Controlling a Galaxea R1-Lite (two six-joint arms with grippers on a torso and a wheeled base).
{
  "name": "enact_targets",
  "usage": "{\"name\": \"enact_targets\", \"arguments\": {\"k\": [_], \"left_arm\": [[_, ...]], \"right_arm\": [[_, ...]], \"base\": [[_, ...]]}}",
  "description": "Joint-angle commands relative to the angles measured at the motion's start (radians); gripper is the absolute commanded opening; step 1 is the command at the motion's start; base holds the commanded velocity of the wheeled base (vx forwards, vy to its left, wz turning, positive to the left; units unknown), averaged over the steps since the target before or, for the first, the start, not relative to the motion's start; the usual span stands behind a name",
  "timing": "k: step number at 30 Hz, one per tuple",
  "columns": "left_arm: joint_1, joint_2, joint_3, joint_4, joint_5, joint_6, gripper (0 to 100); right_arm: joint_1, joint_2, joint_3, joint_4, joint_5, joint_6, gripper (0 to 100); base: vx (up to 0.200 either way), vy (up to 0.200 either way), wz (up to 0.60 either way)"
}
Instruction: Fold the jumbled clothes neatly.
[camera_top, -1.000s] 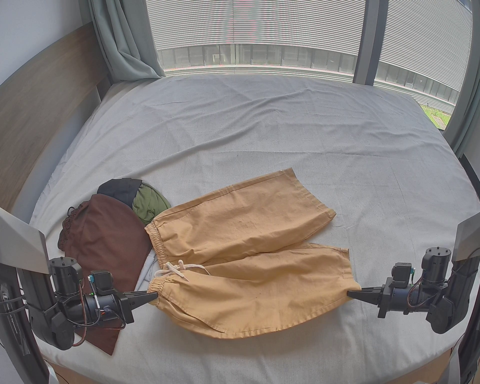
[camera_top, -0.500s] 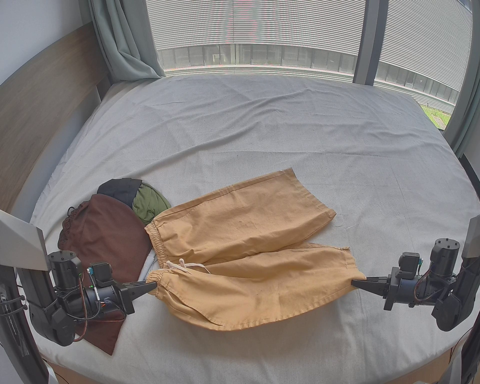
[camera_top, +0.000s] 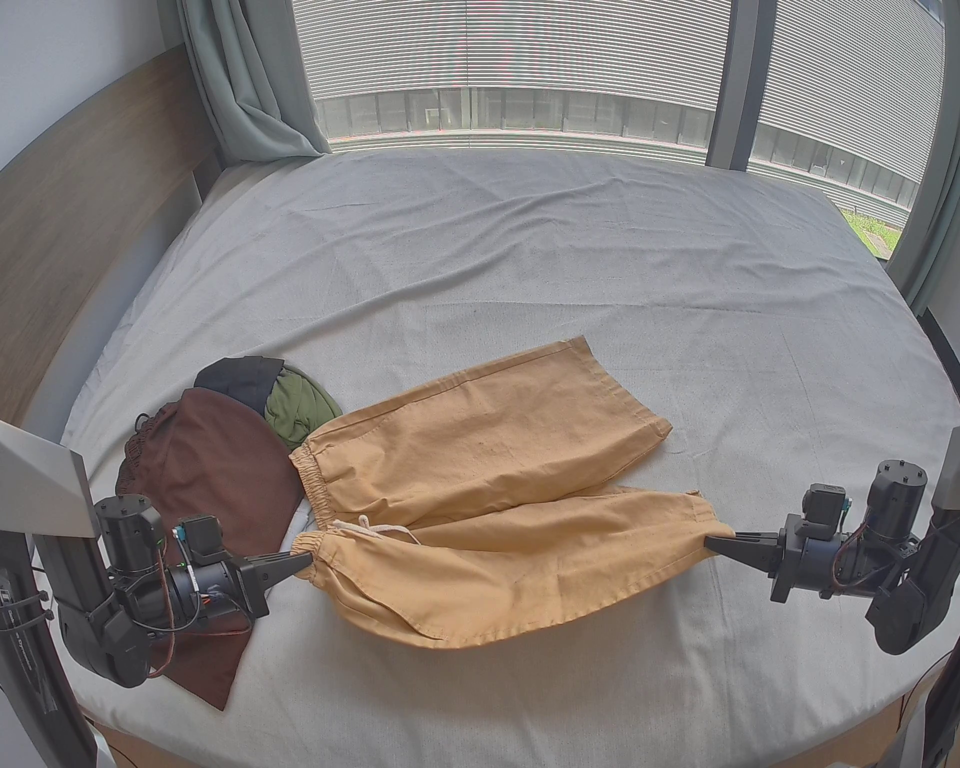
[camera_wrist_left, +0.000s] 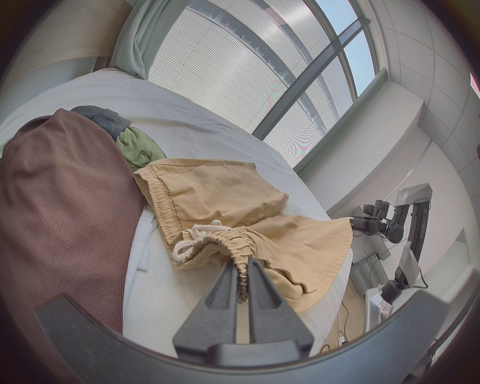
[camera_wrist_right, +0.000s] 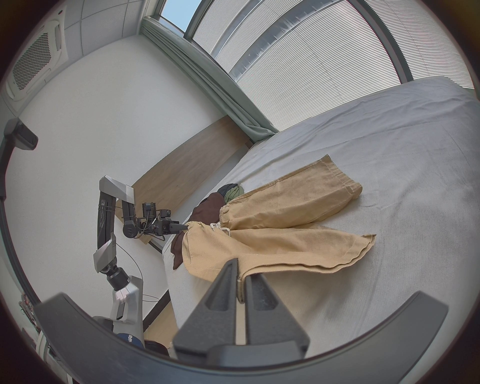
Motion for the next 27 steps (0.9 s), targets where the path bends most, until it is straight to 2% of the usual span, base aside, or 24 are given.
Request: {"name": "enact_targets", "arguments": {"k": [1,7,14,18,27], "left_arm": [[0.0,-0.019,-0.007,-0.001,0.017,-0.022,0],[0.0,-0.039,-0.02,-0.001,0.04,-0.057,0],[0.0,-0.039,-0.027,-0.001,0.049,-0.06,0],[-0.003,-0.035,-0.047,-0.001,0.097,-0.063,0],[-0.003,-0.033,-0.05,-0.001,0.103,-0.06,0]], "right_arm": [[0.009,-0.002,-0.025,-0.001,-0.004,0.006,0],[0.009,-0.009,-0.06,-0.001,-0.011,0.012,0],[0.014,-0.02,-0.1,-0.001,-0.019,0.055,0],[0.014,-0.043,-0.12,-0.001,-0.018,0.087,0],[0.006,-0.046,-0.215,0.001,-0.021,0.154,0]], "base": [[0.0,0.0,0.0],[0.0,0.0,0.0],[0.0,0.0,0.0],[0.0,0.0,0.0],[0.0,0.0,0.0]]}}
